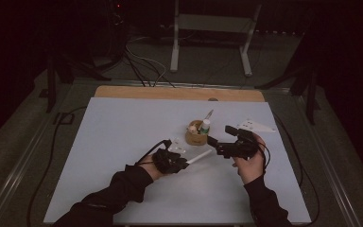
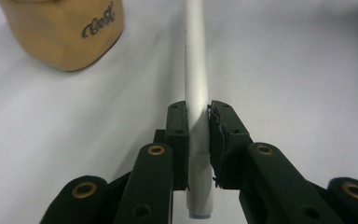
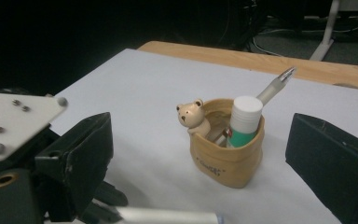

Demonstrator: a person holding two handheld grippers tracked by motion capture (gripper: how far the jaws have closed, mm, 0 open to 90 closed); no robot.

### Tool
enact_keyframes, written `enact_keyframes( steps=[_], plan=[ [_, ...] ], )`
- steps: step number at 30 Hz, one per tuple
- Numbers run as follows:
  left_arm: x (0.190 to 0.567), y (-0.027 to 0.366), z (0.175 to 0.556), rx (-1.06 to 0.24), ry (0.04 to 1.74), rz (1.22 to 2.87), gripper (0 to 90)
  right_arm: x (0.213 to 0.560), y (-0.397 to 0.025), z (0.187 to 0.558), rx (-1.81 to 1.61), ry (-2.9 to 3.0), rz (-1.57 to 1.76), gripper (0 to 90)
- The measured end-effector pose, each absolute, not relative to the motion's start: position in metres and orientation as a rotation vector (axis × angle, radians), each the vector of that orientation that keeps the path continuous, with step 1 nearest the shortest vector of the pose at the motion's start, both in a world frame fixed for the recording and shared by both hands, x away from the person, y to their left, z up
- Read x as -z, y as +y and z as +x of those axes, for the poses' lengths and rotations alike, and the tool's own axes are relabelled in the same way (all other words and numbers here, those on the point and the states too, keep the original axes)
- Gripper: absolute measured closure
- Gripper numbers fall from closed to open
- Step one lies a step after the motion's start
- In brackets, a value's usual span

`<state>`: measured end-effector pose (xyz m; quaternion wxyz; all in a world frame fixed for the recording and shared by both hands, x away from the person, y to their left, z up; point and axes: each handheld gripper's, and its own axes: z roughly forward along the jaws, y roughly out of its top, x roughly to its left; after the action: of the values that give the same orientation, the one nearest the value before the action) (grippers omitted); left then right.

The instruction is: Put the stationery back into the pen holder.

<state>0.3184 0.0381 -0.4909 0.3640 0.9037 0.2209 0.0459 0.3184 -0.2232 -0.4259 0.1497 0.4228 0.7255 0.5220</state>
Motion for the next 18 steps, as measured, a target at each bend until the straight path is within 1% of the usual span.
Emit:
enact_keyframes(
  steps=[4, 18],
  plan=[
    [0.491, 0.048, 0.315, -0.107, 0.554, 2.317, 79.4, 0.427, -0.222, 0.318, -1.495, 2.089, 1.212, 7.2],
    [0.491, 0.085, 0.306, -0.094, 0.579, 2.253, 79.4, 0.429, -0.22, 0.318, -1.507, 2.114, 1.213, 7.2]
  ],
)
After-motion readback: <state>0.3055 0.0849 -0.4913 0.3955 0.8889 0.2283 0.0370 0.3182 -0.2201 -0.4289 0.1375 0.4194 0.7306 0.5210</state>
